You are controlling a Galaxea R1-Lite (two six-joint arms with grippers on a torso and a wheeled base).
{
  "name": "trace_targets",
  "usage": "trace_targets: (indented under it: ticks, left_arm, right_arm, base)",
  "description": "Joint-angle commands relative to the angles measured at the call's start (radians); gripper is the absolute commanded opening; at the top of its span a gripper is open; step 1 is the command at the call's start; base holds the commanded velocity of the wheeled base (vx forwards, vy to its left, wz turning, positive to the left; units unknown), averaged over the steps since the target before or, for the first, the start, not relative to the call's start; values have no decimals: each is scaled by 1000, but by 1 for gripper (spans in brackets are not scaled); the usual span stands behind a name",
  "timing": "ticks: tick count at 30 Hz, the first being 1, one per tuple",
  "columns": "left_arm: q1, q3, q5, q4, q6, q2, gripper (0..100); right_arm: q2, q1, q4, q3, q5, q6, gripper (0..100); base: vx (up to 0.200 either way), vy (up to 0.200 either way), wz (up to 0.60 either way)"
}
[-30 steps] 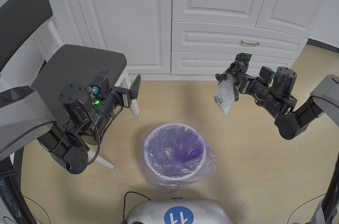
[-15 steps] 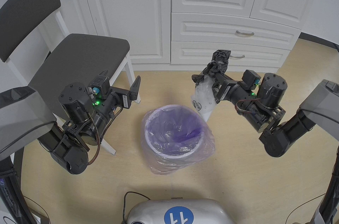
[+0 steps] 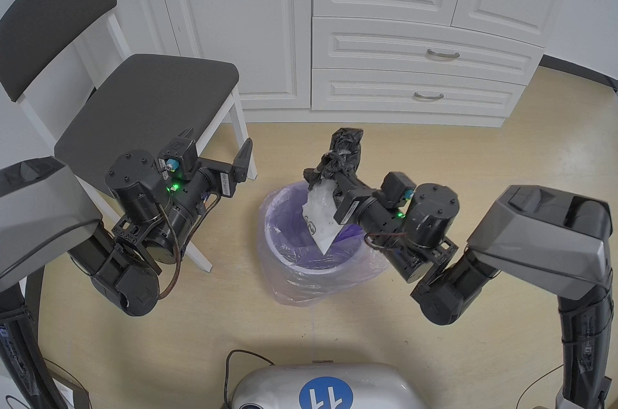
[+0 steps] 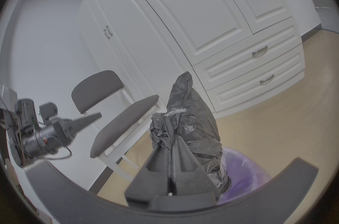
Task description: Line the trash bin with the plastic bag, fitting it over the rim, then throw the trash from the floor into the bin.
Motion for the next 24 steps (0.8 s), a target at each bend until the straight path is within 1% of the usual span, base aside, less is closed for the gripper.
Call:
trace_targets:
  ticks: [1,5,6,8,10,13,16,19,24]
  left_arm:
    - [3,-6,1,0,0,9,100]
    - [3,-6,1,0,0,9,100]
    - [3,-4,1,-2,0,8,100]
    - [3,-3,1,-2,0,8,100]
    - [3,-1,1,-2,0,8,100]
    - [3,-1,1,-2,0,9,100]
    - [8,-1,1,-2,2,8,100]
    - [11,2,1,-2,2,3,100]
    - [13,-3,1,-2,0,8,100]
  right_arm:
    - [136,26,-19,-55,-4,8,0]
    - [160,26,-19,-78,-4,11,0]
    - [216,21,-19,-141,-6,11,0]
    - [237,18,-19,-184,-7,11,0]
    - [285,15,10,-280,-15,8,0]
    - [315,4,48,-346,-15,6,0]
    - [346,-20,73,-379,-15,3,0]
    - [375,-25,81,-388,-15,2,0]
    - [400,-5,70,-365,-15,0,0]
  base:
    - [0,0,0]
    - [0,0,0]
    - [0,0,0]
    - [0,0,0]
    - [0,0,0]
    - [0,0,0]
    - [0,0,0]
    - [0,0,0]
    - [0,0,0]
